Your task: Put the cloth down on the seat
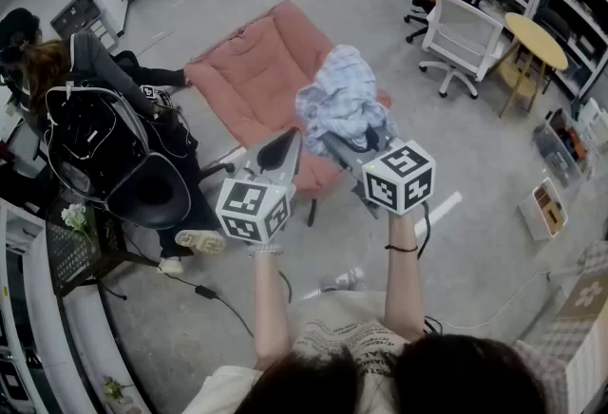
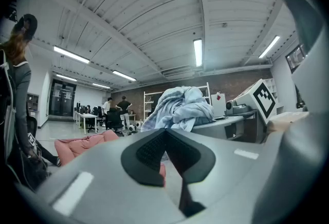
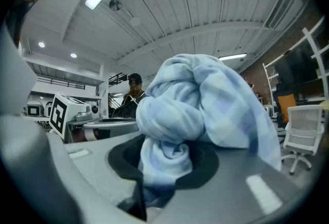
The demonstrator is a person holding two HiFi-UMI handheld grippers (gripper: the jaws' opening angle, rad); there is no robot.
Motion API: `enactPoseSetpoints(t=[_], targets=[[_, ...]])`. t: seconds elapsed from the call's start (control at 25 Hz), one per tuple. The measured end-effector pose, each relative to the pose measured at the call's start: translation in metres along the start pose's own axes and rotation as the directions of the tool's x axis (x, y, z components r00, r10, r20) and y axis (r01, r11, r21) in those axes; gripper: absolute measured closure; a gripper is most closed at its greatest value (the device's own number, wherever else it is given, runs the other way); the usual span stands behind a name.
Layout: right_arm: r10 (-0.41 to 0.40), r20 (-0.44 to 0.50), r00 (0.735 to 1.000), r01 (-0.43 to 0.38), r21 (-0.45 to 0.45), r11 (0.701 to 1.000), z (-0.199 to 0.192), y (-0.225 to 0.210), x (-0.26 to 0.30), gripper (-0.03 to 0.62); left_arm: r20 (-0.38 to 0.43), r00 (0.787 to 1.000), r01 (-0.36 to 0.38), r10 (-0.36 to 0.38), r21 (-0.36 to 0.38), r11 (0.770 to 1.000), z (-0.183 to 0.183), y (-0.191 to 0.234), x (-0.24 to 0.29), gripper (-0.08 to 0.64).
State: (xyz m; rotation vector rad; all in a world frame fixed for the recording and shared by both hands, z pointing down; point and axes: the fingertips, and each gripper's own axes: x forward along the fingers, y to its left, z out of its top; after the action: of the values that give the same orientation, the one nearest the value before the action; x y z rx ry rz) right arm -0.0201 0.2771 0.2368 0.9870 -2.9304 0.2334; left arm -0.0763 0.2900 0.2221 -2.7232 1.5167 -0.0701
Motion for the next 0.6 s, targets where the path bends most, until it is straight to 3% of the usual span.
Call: enactPoseSetpoints(t=[0.6], targets=[[-0.007,-0.018,1.000,0.007,0.001,1.000,-0.002,-0.019,-0.039,0.476,0.003,1.000,0.001,-0.001,0.013,1.000,0.007,-0.042,0.017,0.555]])
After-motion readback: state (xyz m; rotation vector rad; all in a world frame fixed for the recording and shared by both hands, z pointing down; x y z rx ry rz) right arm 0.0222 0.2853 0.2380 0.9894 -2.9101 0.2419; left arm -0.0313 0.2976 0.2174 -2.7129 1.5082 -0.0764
